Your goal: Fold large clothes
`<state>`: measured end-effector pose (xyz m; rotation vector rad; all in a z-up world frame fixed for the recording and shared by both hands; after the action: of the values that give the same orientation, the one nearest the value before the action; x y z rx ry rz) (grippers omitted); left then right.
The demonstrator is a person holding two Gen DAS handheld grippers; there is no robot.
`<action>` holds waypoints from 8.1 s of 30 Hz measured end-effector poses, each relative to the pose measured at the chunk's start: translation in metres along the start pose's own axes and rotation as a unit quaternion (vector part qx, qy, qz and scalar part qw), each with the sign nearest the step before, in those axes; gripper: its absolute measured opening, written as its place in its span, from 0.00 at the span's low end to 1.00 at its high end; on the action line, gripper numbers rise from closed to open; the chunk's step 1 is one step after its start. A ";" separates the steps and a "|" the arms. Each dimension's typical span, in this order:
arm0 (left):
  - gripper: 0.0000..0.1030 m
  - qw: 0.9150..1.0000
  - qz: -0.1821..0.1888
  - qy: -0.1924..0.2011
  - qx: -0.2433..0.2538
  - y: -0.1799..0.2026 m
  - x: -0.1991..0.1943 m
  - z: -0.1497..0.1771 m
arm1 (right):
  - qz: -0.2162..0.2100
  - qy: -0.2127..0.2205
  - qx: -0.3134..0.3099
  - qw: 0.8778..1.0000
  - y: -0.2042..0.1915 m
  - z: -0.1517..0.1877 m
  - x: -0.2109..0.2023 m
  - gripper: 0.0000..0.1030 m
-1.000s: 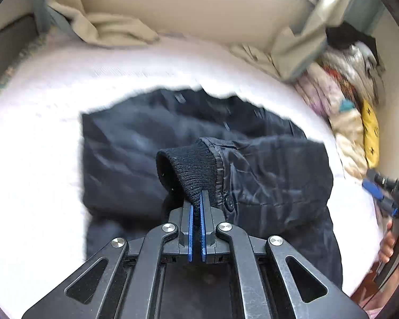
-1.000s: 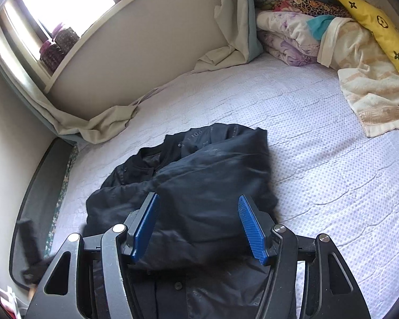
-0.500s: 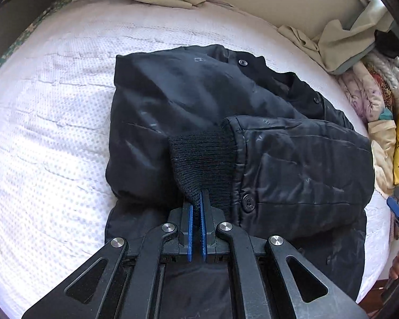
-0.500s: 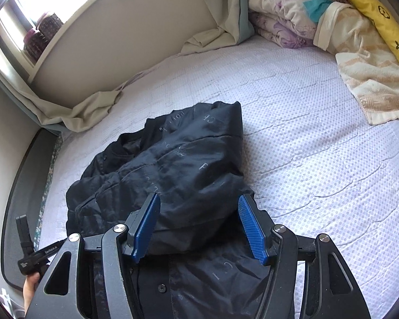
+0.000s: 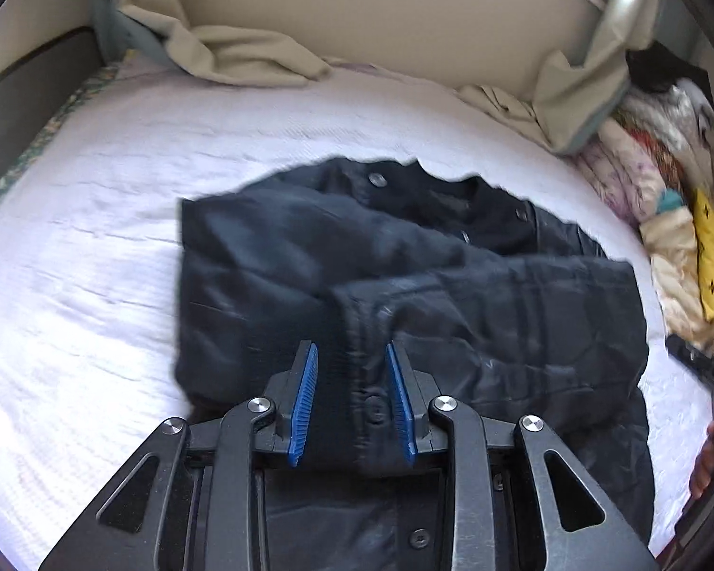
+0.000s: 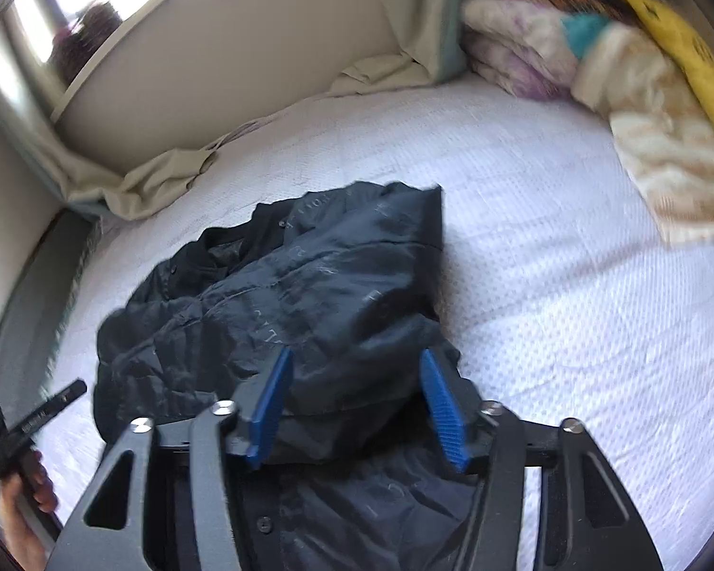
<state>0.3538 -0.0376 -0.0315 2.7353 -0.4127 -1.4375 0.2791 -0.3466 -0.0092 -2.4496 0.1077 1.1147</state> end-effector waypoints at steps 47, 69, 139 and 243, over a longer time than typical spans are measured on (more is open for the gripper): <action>0.86 0.999 -0.036 0.010 0.022 0.001 0.018 -0.001 | 0.015 -0.036 -0.023 0.999 -0.006 0.009 0.062 0.49; 0.85 0.997 0.019 -0.066 -0.045 -0.068 -0.045 0.060 | -0.031 -0.126 0.043 0.991 0.051 0.069 -0.024 0.60; 0.18 0.959 0.221 -0.125 -0.128 -0.092 -0.193 0.284 | -0.275 -0.131 0.149 0.941 0.072 0.258 -0.194 0.07; 0.16 0.978 0.064 -0.141 -0.140 -0.109 -0.041 0.096 | -0.102 -0.132 0.059 0.984 0.068 0.076 -0.007 0.07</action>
<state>0.2782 0.0875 -0.0693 2.2555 -0.3528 -1.7069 0.2042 -0.3756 -0.0724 -2.1321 -0.1525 1.2885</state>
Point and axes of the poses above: each gripper's, at about its wrist camera, not at the fingertips, and x roughly the way its jaws point, y to its right, z to its underside, the point moved 5 cm from there along x, roughly the way its jaws point, and after that the axes turned 1 degree about y, right-handed, at the moved point
